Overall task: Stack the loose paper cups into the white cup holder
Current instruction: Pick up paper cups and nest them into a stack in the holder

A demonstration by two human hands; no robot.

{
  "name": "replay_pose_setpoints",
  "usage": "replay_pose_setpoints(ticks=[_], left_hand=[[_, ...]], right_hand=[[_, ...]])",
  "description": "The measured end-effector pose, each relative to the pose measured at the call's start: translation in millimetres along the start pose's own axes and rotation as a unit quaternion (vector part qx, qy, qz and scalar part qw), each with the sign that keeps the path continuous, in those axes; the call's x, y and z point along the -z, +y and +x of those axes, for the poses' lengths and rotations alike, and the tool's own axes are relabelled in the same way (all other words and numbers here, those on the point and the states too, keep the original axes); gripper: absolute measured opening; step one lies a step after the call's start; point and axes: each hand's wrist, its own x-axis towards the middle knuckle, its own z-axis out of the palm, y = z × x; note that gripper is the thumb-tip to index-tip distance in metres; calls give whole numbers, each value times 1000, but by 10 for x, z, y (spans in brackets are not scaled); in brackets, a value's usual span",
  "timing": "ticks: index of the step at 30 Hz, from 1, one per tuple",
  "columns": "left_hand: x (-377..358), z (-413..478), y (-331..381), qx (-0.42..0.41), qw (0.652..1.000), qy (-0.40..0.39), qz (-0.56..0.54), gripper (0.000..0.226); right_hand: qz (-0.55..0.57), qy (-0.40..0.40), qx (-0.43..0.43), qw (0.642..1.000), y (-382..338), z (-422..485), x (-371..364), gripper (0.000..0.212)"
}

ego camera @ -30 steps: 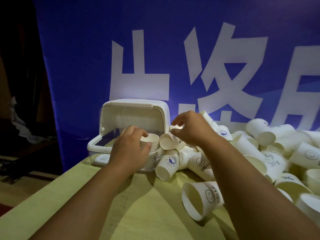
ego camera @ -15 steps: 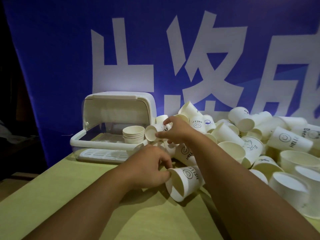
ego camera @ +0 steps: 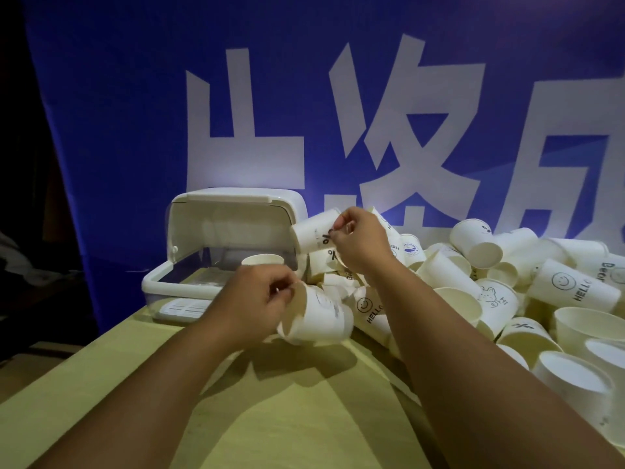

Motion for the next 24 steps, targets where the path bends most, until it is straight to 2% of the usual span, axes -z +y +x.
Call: replay_pose_setpoints(ticks=[2, 5, 7, 10, 13, 16, 24], left_hand=[[146, 26, -65, 9, 995, 93, -34, 20], [315, 58, -152, 38, 968, 225, -106, 22], [365, 71, -193, 58, 951, 280, -119, 22], [356, 97, -254, 77, 936, 337, -66, 18], [297, 122, -341, 69, 941, 332, -14, 25], [263, 125, -382, 50, 956, 289, 25, 28], [185, 216, -400, 51, 972, 174, 150, 17]], right_hand=[[5, 39, 29, 999, -83, -9, 37, 14], [16, 78, 55, 995, -155, -17, 38, 22], [12, 92, 73, 993, -170, -31, 0, 23], [-25, 93, 111, 989, -169, -68, -91, 18], [-27, 103, 124, 986, -156, -88, -161, 16], [-26, 126, 131, 983, -159, -87, -187, 16], [-10, 126, 192, 973, -282, -160, -257, 13]])
